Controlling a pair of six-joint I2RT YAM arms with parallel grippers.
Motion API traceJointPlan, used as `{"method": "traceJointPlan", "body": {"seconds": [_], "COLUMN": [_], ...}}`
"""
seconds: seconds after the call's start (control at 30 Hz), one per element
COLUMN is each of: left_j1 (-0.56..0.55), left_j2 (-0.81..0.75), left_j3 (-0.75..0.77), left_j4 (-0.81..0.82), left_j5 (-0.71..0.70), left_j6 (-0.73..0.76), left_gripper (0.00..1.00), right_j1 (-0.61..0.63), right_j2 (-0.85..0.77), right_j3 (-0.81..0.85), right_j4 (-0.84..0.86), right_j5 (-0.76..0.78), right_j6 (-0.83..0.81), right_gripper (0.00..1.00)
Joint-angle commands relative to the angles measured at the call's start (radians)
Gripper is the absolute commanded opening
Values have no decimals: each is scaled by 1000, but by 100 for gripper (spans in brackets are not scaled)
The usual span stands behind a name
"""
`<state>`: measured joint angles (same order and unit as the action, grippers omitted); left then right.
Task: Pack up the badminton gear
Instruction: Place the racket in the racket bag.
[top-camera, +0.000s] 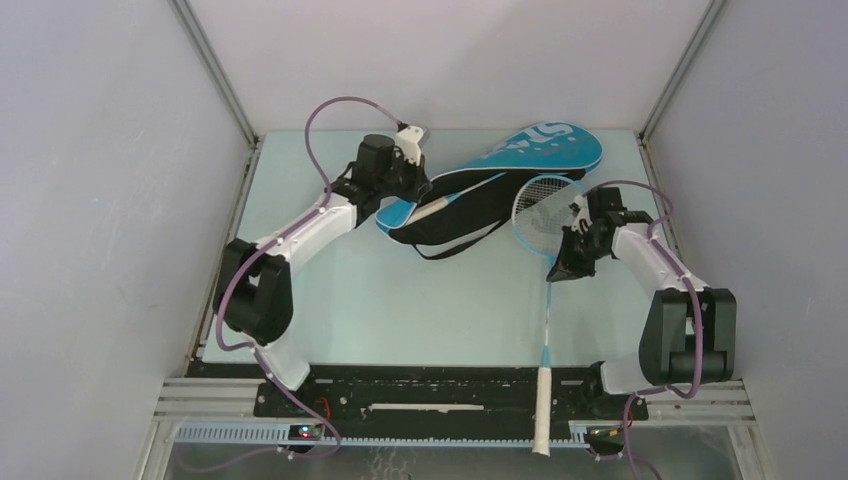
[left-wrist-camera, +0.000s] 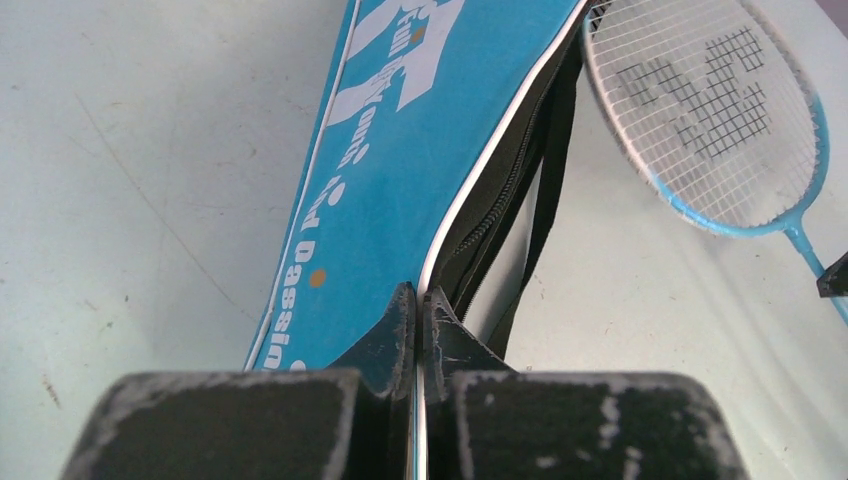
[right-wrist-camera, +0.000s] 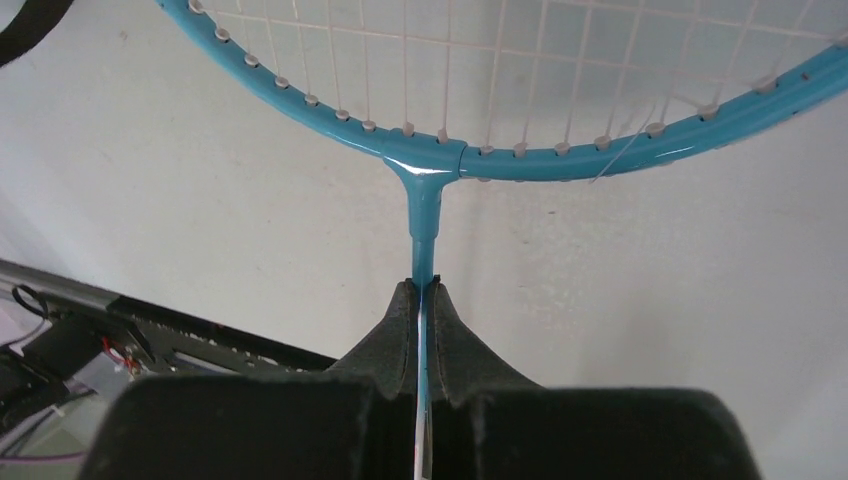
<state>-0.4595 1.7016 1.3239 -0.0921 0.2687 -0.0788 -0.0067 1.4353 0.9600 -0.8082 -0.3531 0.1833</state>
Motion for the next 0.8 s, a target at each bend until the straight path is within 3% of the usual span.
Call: {"method": "traceJointPlan", "body": {"seconds": [0.0, 0.47, 0.77], "left_j1": [-19, -46, -93], "left_j2": [14, -29, -79], "left_j3": [93, 38, -46], "left_j4": [15, 14, 30], "left_j5": [7, 11, 1], "left_j6": [6, 53, 112], "left_gripper": [0, 0, 0], "right_j1": [77, 193, 168], "right_j2": [-30, 96, 205], "right_j3": [66, 178, 282], "right_j4": [-27, 5, 76], "right_j5": [-50, -87, -90], "right_j6": [-6, 64, 165], "right_gripper": [0, 0, 0]}}
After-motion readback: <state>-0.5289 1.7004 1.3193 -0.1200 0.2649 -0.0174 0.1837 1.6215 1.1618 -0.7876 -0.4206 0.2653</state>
